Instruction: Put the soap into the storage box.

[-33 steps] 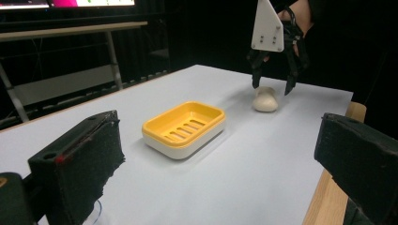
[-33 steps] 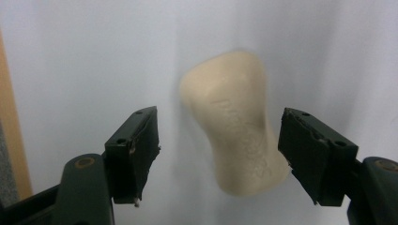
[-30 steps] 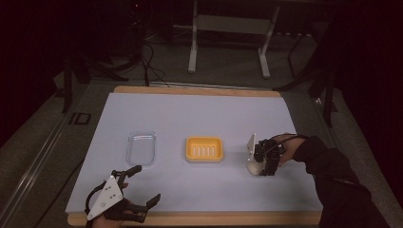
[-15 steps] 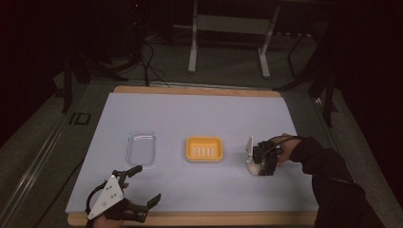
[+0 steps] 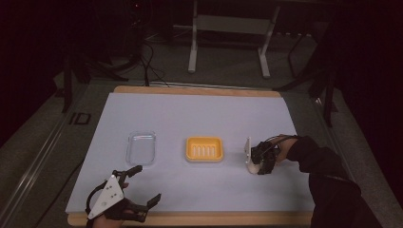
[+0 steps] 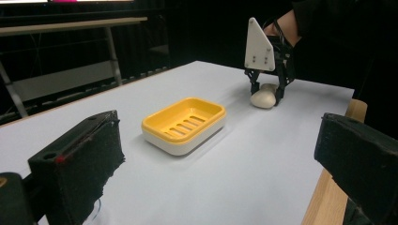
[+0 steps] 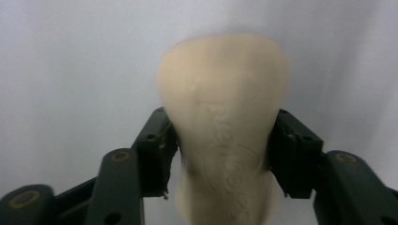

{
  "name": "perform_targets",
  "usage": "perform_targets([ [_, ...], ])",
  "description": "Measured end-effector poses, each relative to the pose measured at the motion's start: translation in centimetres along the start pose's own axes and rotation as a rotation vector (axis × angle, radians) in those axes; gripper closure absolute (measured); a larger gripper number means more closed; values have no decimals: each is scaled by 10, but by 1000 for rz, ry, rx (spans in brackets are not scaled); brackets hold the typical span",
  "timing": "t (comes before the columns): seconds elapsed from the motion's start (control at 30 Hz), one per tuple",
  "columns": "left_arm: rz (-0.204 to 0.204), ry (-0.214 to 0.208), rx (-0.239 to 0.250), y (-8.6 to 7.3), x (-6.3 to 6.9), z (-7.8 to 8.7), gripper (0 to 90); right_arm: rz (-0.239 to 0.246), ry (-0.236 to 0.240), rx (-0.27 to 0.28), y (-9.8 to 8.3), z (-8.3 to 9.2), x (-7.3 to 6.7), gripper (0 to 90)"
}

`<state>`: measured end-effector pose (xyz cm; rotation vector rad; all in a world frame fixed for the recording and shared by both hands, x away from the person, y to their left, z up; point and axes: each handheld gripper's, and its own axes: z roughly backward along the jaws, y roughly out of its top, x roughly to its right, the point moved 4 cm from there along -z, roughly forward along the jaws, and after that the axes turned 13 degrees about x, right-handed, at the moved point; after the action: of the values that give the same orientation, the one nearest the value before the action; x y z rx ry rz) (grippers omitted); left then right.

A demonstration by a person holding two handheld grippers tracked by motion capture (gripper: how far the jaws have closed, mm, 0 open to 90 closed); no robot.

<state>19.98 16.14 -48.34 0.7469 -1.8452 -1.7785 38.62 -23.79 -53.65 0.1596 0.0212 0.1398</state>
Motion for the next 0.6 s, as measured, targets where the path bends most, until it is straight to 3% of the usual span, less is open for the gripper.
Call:
perform_targets([
  [0.2, 2, -2, 1, 0, 0, 0, 15, -42, 6, 3, -3, 2, 3, 496],
  [0.33, 4, -2, 1, 0, 0, -1, 15, -81, -7, 74, -4, 8, 4, 496],
  [0.4, 3, -3, 2, 0, 0, -1, 15, -80, -7, 101, -4, 10, 4, 496],
  [0.6, 3, -3, 3, 0, 0, -1, 15, -85, 11, 101, -2, 15, 0, 497],
])
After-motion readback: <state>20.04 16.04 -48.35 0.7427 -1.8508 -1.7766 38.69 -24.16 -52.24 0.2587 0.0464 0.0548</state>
